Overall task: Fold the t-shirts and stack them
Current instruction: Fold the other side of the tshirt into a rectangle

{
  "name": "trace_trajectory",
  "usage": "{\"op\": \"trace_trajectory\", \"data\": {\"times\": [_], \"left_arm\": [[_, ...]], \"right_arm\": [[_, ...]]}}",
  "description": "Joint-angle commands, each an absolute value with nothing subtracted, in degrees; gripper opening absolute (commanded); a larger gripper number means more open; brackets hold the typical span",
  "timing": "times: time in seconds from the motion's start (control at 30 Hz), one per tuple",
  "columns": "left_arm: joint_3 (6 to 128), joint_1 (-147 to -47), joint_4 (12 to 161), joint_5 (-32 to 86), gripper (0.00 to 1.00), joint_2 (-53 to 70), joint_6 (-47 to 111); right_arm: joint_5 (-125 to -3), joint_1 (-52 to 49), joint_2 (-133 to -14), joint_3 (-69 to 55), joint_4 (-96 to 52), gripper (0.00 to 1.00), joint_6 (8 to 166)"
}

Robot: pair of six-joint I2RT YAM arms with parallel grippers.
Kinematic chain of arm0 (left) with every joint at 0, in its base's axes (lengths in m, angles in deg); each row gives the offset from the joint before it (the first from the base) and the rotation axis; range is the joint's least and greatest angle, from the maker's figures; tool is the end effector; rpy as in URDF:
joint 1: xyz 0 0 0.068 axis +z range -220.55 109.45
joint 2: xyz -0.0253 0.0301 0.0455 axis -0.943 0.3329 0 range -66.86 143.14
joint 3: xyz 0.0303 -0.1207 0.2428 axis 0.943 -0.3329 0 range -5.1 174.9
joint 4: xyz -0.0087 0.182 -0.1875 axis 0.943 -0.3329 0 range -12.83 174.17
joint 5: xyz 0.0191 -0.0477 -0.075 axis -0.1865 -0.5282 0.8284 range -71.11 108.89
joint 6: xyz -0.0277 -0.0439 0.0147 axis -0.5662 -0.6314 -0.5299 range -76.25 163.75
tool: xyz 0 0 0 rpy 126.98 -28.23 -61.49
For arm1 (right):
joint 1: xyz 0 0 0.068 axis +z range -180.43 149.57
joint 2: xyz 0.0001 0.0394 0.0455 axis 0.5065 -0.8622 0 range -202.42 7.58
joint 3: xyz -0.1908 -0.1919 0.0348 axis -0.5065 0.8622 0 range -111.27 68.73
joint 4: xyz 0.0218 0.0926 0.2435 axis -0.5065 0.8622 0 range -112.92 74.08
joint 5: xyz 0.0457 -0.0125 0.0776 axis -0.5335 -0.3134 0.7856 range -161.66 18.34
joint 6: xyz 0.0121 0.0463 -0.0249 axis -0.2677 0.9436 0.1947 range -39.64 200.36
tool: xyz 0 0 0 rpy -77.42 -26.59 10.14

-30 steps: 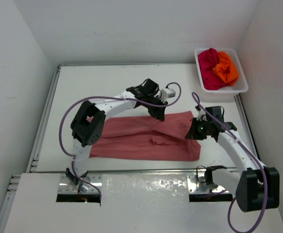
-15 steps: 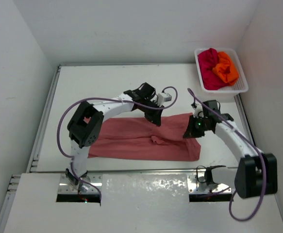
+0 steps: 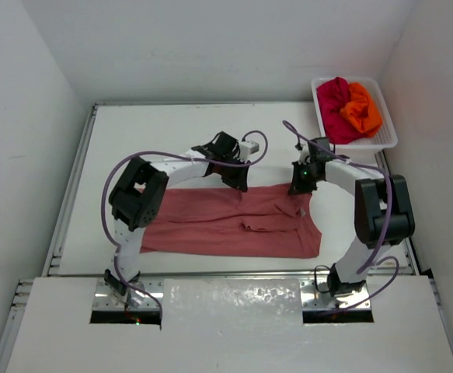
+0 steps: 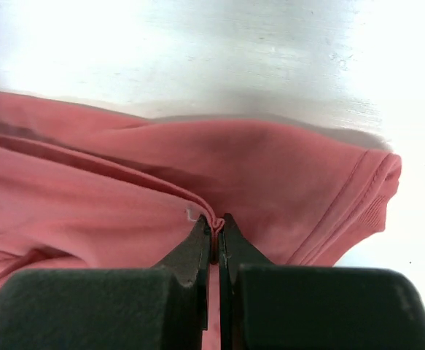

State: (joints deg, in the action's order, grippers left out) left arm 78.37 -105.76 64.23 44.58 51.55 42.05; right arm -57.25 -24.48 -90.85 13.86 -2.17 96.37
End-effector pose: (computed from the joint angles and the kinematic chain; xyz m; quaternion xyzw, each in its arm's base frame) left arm 0.3521 -0.2673 0.1677 0.3322 0.8708 -0.2942 0.2119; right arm 0.3219 0.0424 0.1515 0.0570 0.9660 0.1620 0.1932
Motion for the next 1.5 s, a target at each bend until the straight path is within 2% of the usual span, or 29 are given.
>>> {"op": "trace_trajectory", "data": {"times": [0.0,0.03,0.07,0.1,0.13,0.17,0.2,0.3,0.4,0.53,0.6,0.63,0.67,0.7,0.77,0.8,0.87,0.97,1.23,1.3,1.33,1.47], "left_arm": [[78.49,-106.15,67.48,45.42,0.0,51.88,41.55],[78.58,-106.15,67.39,46.04,0.0,52.14,41.72],[78.84,-106.24,66.95,46.31,0.0,52.67,42.07],[79.1,-106.33,66.69,46.13,0.09,52.85,42.16],[79.37,-106.24,66.07,45.18,0.17,53.2,42.34],[79.63,-106.24,65.63,44.12,0.24,53.29,42.52],[80.07,-106.15,65.11,42.72,0.4,53.29,42.69],[84.45,-104.23,59.15,36.74,0.51,53.64,44.01],[91.91,-100.11,54.57,33.74,0.58,53.29,47.08],[97.56,-97.71,49.55,33.65,0.57,49.69,53.05],[97.39,-98.32,49.02,39.43,0.52,48.63,55.34],[97.3,-98.76,48.58,42.93,0.52,48.54,57.09],[97.65,-100.59,47.36,43.14,0.51,49.06,57.63],[97.82,-101.48,43.69,43.32,0.51,49.76,57.9],[95.91,-102.89,41.2,47.61,0.53,50.65,56.15],[90.32,-103.25,43.02,49.89,0.55,49.08,54.31],[85.45,-105.34,45.84,49.13,0.61,47.41,53.59],[82.36,-106.94,49.36,45.44,0.65,47.75,51.84],[79.2,-107.73,54.29,42.45,0.65,50.56,50.51],[77.7,-108.26,54.29,41.48,0.65,51.7,50.95],[76.83,-108.35,54.38,39.91,0.65,51.88,51.13],[75.85,-108.35,54.64,36.38,0.65,53.11,52.53]], "right_arm": [[-58.83,-24.81,-92.26,10.38,-4.47,0.0,94.52],[-58.65,-24.81,-93.66,9.85,-3.68,0.0,94.43],[-58.48,-24.81,-94.19,9.32,-3.15,0.05,94.25],[-58.74,-24.81,-94.63,8.44,-2.63,0.26,93.99],[-58.74,-24.81,-94.99,8.0,-1.49,0.38,93.2],[-58.74,-24.81,-95.08,7.47,-1.04,0.45,93.02],[-59.18,-24.81,-94.99,6.34,-0.69,0.47,92.93],[-62.24,-24.81,-93.59,2.48,2.55,0.54,91.97],[-65.23,-25.07,-90.96,-1.13,5.98,0.56,91.79],[-63.77,-25.77,-85.42,2.27,8.63,0.5,94.77],[-60.34,-25.86,-83.66,6.82,9.33,0.23,96.88],[-57.45,-25.86,-83.13,8.59,9.25,0.15,97.58],[-56.29,-25.86,-81.99,10.44,8.55,0.13,99.33],[-55.32,-25.86,-81.55,13.94,6.11,0.18,100.04],[-54.09,-25.86,-81.37,15.81,3.72,0.35,101.02],[-53.39,-25.86,-82.59,15.38,2.66,0.41,99.8],[-53.29,-25.86,-84.26,13.55,2.65,0.39,99.09],[-53.55,-25.95,-86.46,13.62,1.52,0.36,98.3],[-56.89,-26.3,-91.46,13.1,1.16,0.36,96.02],[-56.98,-26.39,-92.35,11.87,0.46,0.32,95.75],[-56.37,-26.39,-93.05,11.52,-0.24,0.22,95.57],[-56.63,-26.74,-94.11,10.72,-1.04,0.02,94.96]]}}
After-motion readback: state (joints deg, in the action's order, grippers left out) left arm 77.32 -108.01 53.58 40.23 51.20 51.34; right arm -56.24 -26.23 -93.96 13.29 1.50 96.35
